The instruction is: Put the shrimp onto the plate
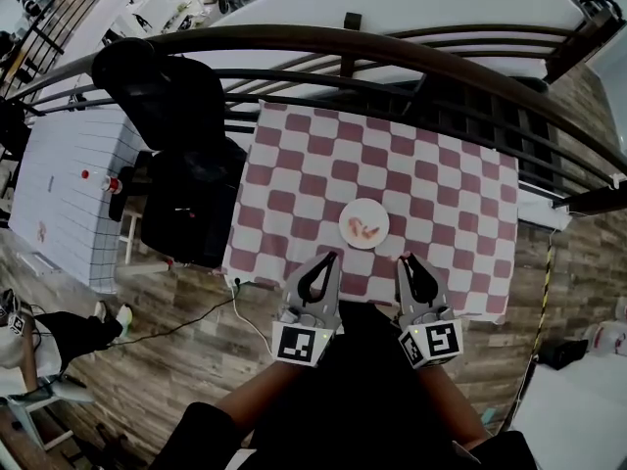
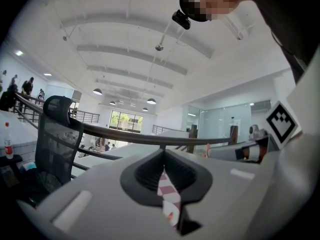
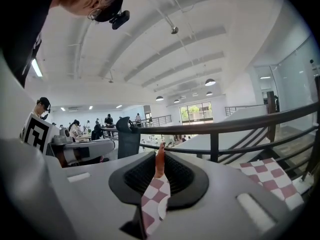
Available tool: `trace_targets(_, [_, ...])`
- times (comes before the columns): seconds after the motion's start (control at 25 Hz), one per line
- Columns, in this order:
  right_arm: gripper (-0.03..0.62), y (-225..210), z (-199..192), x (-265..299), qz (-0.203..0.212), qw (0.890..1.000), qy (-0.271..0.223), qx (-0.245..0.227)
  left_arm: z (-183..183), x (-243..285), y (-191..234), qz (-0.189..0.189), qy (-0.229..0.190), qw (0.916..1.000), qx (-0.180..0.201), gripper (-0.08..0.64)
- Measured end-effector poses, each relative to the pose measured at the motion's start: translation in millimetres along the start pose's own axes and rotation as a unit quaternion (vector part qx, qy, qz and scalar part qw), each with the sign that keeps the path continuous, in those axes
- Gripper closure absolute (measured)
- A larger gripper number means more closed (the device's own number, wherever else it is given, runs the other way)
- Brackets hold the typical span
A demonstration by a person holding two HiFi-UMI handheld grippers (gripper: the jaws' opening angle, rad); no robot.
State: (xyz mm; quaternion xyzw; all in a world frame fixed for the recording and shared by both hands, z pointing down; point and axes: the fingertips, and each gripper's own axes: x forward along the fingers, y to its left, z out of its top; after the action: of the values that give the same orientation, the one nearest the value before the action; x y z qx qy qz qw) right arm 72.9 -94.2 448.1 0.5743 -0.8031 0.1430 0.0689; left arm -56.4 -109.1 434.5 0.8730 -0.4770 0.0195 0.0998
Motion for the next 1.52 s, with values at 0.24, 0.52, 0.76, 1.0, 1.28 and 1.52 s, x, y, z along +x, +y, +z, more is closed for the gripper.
trace_targets(0.24, [0.540, -25, -14, 35, 0.029, 0.999, 0.041, 0.005, -1, 33, 5, 0.027, 0.002, 0.9996, -0.004, 0.551])
trace_targets(0.52, [0.540, -41, -30, 75, 0.063, 0.995, 0.079, -0.005, -2, 59, 15, 0.051, 0.011, 0.9986, -0.002, 0.551])
trace_targets(0.76, [0.540, -55, -60, 103, 0.079, 0.989, 0.121, -0.006, -2, 72, 22, 0.070, 0.016, 0.9974, -0.003, 0.551])
trace_targets(1.0, [0.540, -60, -92, 118, 0.089, 0.983, 0.161, -0.020, -1, 71, 24, 0.084, 0.019, 0.9963, 0.004, 0.551])
trace_targets(1.28, [0.540, -69, -128, 135, 0.099, 0.975, 0.195, -0.044, -8, 68, 22, 0.104, 0.030, 0.9941, 0.007, 0.551])
trace_targets(1.52, [0.540, -76, -165, 157, 0.110, 0.965, 0.230, -0.064, -13, 71, 17, 0.105, 0.038, 0.9935, 0.021, 0.551])
